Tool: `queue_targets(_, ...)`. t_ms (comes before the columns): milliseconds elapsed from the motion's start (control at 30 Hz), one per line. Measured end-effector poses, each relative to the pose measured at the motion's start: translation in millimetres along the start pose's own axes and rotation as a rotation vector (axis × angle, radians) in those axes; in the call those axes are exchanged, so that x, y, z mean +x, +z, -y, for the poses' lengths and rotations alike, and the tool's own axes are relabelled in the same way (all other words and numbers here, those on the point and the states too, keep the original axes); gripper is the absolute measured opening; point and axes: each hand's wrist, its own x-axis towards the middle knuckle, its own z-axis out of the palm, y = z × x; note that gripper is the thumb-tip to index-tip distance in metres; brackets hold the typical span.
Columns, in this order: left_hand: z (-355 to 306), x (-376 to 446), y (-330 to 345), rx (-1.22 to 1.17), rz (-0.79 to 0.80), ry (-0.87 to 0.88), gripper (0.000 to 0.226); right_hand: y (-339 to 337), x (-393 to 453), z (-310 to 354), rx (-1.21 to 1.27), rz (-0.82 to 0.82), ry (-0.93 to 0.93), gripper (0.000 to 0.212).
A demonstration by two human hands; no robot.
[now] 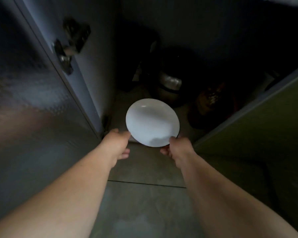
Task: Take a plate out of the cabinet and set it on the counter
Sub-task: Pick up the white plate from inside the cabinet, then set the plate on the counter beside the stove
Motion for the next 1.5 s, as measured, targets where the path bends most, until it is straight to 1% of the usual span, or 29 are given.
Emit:
queue_targets(67, -16, -38, -5, -0.035, 0.015, -0.023, 0.058, -19, -44, 11, -0.046, 0.023, 0.007, 0.031)
queue_targets(167, -36, -99, -18, -0.086, 0.030, -0.039, 0.041, -45, -107, 27, -0.116, 0.052, -0.001, 0.024)
queue_targets(267, -54, -162, -33, -0.089, 0.027, -0.048, 0.032, -69, -169, 39, -0.156, 0.109, 0.004, 0.024)
queue_targets(400, -84, -239, -53, -0.057, 0.053, -0.051, 0.032, -97, -246, 66, -0.186, 0.161, -0.010, 0.020)
queue_targets(500, -107, -289, -71, -0.072, 0.054, -0.036, 0.042, -115, -294, 89, -0.196, 0.186, -0.055, 0.017)
queue_targets(633, -129, -345, -96, -0.058, 0.042, -0.038, 0.055, -135, -355, 120, -0.249, 0.271, -0.073, 0.011)
queue_targets(667, -132, -358, -102, -0.035, 0.043, -0.043, 0.053, -140, -368, 127, -0.267, 0.295, -0.065, 0.012)
queue_targets(733, -140, -383, -116, 0.002, 0.061, -0.044, 0.043, -146, -395, 141, -0.316, 0.357, -0.076, 0.009)
queue_targets(800, -146, -403, -129, 0.007, 0.051, -0.031, 0.041, -147, -416, 153, -0.356, 0.405, -0.116, 0.016)
queue_targets(933, -161, -421, -155, -0.023, -0.040, 0.022, 0.051, -135, -443, 179, -0.376, 0.451, -0.177, 0.019)
queue_targets(1033, -176, -430, -174, -0.092, -0.094, 0.087, 0.050, -120, -460, 203, -0.342, 0.465, -0.253, 0.017)
queue_targets(1133, -195, -430, -193, -0.183, -0.140, 0.139, 0.050, -98, -464, 227, -0.381, 0.447, -0.368, 0.018)
queue_targets(1167, -202, -426, -199, -0.218, -0.154, 0.159, 0.049, -90, -464, 235, -0.381, 0.434, -0.387, 0.020)
queue_targets(1333, -243, -399, -227, -0.310, -0.192, 0.232, 0.027, -44, -456, 281, -0.358, 0.355, -0.438, 0.026)
queue_targets(1500, -289, -347, -257, -0.353, -0.226, 0.224, 0.026, 13, -433, 323, -0.348, 0.265, -0.484, 0.025)
